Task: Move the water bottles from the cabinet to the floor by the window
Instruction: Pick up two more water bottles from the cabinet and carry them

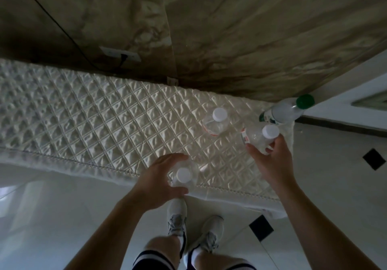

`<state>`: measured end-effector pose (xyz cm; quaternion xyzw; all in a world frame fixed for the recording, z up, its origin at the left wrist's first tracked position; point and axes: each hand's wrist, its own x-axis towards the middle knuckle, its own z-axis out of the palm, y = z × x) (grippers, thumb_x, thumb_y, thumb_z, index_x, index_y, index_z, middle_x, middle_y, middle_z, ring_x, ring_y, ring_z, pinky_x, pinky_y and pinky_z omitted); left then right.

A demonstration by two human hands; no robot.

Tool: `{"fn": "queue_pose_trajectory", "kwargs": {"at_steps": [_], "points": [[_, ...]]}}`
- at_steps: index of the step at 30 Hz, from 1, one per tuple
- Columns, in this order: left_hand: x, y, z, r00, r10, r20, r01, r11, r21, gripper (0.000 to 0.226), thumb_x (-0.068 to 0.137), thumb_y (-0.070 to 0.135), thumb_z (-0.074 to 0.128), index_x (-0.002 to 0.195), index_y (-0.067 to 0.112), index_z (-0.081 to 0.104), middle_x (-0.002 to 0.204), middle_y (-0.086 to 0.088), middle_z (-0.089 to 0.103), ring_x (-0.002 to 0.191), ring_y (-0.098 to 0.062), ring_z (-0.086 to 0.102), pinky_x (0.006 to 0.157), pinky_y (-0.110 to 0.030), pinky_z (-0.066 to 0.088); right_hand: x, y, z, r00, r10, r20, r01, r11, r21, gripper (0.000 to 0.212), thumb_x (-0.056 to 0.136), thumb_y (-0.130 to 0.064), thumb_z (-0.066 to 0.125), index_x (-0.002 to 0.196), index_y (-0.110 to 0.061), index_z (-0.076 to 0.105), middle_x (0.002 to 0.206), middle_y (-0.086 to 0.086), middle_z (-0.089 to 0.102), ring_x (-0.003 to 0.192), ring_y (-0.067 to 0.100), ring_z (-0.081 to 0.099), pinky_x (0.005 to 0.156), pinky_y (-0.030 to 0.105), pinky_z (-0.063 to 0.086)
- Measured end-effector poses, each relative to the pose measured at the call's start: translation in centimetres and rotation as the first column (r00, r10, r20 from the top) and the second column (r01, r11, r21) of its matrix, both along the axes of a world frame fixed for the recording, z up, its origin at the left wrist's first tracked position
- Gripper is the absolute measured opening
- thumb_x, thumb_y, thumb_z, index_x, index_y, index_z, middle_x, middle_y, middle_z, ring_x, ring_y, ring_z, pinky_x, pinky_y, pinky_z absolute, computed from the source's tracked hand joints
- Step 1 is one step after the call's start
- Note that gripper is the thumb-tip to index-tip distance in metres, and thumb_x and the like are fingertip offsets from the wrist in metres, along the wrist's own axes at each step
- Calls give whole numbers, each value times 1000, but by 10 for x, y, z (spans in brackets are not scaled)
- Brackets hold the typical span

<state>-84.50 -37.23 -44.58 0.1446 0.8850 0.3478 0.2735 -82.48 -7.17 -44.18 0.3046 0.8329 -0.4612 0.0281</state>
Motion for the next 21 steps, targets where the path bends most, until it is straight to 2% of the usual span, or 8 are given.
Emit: {"fn": "queue_pose_trajectory", "kwargs": {"at_steps": [4, 9, 12, 15, 18, 21], "points": [[-2, 2, -3, 1000, 3, -3, -3, 1000, -15, 81, 59, 42, 86, 127, 51, 45, 117, 40, 41, 113, 4, 50, 93, -18, 42, -6, 0, -1, 1000, -5, -17, 5, 1000, 23, 56, 76, -33, 80, 124, -29, 52, 108, -15, 59, 95, 2, 58, 85, 25, 46], [-4, 3, 0, 1000, 9, 15, -9, 1000, -3, 80, 57, 43, 85, 127, 50, 45, 122, 29, 54, 109, 3, 55, 92, -29, 51, -7, -1, 3, 999, -10, -37, 12, 998, 56, 47, 75, -37, 80, 111, -38, 50, 98, -23, 58, 88, -4, 57, 85, 26, 46], [-6, 4, 7, 1000, 13, 13, -14, 1000, 5, 78, 58, 39, 86, 123, 55, 46, 118, 32, 54, 104, 4, 56, 88, -29, 53, -6, -2, 10, 999, -1, -38, 3, 998, 57, 50, 75, -37, 80, 114, -38, 48, 103, -21, 57, 96, 3, 57, 90, 29, 46], [-9, 4, 20, 999, 37, 17, -38, 999, 33, 77, 56, 44, 85, 119, 61, 44, 118, 29, 55, 103, 1, 59, 86, -30, 55, -4, -2, 22, 999, 9, -46, -6, 998, 61, 53, 75, -39, 80, 119, -35, 50, 107, -18, 58, 101, 7, 58, 92, 33, 50], [-12, 5, 41, 999, 37, 1, -37, 999, 36, 78, 56, 43, 86, 124, 51, 48, 117, 28, 55, 101, 0, 58, 86, -27, 54, 0, -3, 43, 998, 19, -59, -15, 998, 61, 53, 74, -38, 80, 116, -37, 49, 106, -20, 59, 103, 9, 60, 93, 38, 52], [-15, 8, 70, 999, 45, -19, -44, 998, 37, 77, 58, 39, 88, 125, 44, 51, 115, 28, 55, 101, 3, 57, 84, -19, 51, 4, -6, 70, 998, 20, -67, -17, 999, 46, 59, 73, -39, 80, 124, -31, 51, 114, -17, 60, 109, 12, 60, 96, 43, 53]]}}
